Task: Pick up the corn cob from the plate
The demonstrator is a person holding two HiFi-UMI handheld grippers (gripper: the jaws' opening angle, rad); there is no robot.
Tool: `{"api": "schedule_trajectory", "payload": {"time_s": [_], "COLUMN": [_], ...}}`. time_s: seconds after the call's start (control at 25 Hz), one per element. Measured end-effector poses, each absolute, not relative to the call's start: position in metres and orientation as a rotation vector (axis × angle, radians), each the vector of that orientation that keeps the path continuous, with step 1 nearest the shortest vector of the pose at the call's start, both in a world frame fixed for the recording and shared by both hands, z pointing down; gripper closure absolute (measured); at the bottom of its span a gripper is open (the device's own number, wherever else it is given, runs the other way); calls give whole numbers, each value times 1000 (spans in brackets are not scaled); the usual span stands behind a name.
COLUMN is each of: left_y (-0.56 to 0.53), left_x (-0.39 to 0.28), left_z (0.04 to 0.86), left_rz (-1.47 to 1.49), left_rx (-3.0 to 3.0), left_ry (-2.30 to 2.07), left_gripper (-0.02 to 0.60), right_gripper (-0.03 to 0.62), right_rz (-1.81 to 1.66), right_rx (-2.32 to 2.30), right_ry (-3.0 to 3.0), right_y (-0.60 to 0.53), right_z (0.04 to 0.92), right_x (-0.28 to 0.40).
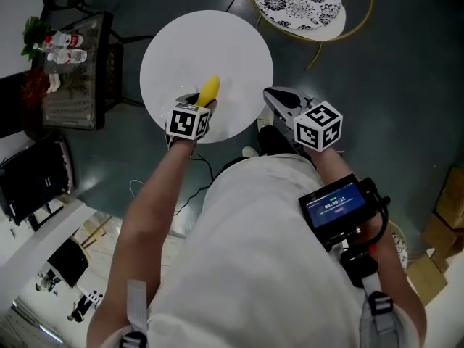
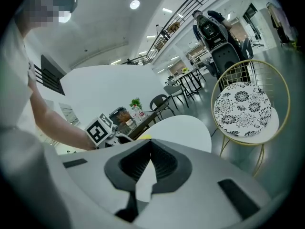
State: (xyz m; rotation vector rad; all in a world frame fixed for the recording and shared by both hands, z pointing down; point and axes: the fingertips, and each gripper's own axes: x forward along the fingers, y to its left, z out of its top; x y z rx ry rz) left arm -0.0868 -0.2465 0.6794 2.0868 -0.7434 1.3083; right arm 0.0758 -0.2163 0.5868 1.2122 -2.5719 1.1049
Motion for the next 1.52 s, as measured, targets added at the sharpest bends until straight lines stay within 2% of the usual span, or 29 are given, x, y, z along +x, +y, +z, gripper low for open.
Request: {"api": "schedule_trajectory", "payload": {"time_s": [0.56, 0.88, 1.52], "left_y": [-269, -276, -304], "left_x": [-16, -8, 10], "left_z": [705, 731, 733], "left_rz": [1215, 1293, 1386], "left_rx": [2028, 1996, 2108], "left_ry": [-710, -700, -745], "left_gripper": [367, 367, 367], "right_gripper": [586, 586, 586], "right_rz": [1158, 1191, 1205], "right_rx": [1291, 1320, 1365], "right_ry": [-2521, -2477, -2439], "right_y": [-218, -202, -198], "right_z": [599, 605, 606], "right_x": [109, 108, 117]}}
